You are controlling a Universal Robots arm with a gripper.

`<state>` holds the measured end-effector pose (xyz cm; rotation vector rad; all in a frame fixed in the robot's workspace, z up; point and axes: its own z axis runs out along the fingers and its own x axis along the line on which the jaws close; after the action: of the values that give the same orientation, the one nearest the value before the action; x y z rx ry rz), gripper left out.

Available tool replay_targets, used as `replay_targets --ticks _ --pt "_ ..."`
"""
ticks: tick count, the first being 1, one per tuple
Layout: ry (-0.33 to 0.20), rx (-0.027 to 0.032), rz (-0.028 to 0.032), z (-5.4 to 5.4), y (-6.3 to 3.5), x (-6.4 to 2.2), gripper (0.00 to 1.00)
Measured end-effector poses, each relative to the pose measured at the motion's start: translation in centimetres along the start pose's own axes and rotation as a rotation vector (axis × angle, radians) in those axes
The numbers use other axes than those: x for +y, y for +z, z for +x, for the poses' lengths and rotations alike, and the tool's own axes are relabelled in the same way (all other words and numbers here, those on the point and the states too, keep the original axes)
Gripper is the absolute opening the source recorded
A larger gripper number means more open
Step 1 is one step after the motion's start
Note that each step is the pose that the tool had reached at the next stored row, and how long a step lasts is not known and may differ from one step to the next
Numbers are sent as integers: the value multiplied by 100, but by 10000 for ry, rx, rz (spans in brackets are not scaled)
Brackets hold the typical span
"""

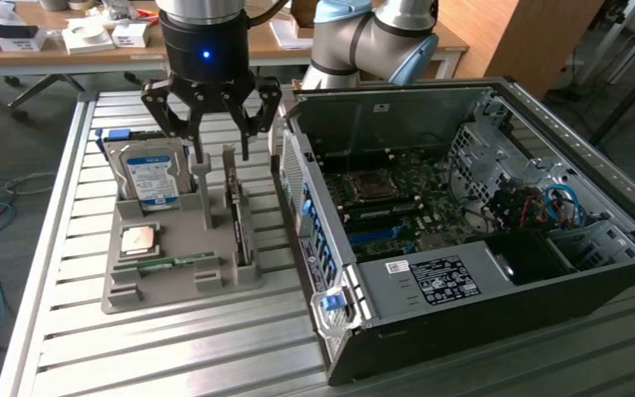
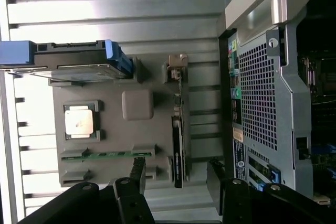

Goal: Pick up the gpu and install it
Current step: 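Pick up the gpu and move the gpu toward the slot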

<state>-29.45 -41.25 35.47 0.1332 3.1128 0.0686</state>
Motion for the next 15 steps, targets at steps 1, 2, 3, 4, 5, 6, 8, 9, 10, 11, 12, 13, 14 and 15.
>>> replay_targets --ticks 1,2,3,4,5,6,8,9,10,11,12,13,14,15 --pt "0 0 0 0 7 0 59" --pt "0 0 0 0 14 -1 59" --pt "0 0 1 0 20 -1 59" --pt "0 1 0 1 26 -1 59" --pt "0 0 0 1 31 -1 59" --pt "0 0 0 1 35 -2 59" --pt "0 2 2 1 36 -2 59" --pt "0 0 0 1 38 -2 59" --pt "0 0 0 1 38 -2 59" --pt "0 0 0 1 39 -2 59" --pt "0 0 0 1 41 -2 59" --pt "0 0 -1 1 43 -2 59" --pt "0 0 0 1 45 -2 59" --pt "0 0 -1 1 47 -2 59"
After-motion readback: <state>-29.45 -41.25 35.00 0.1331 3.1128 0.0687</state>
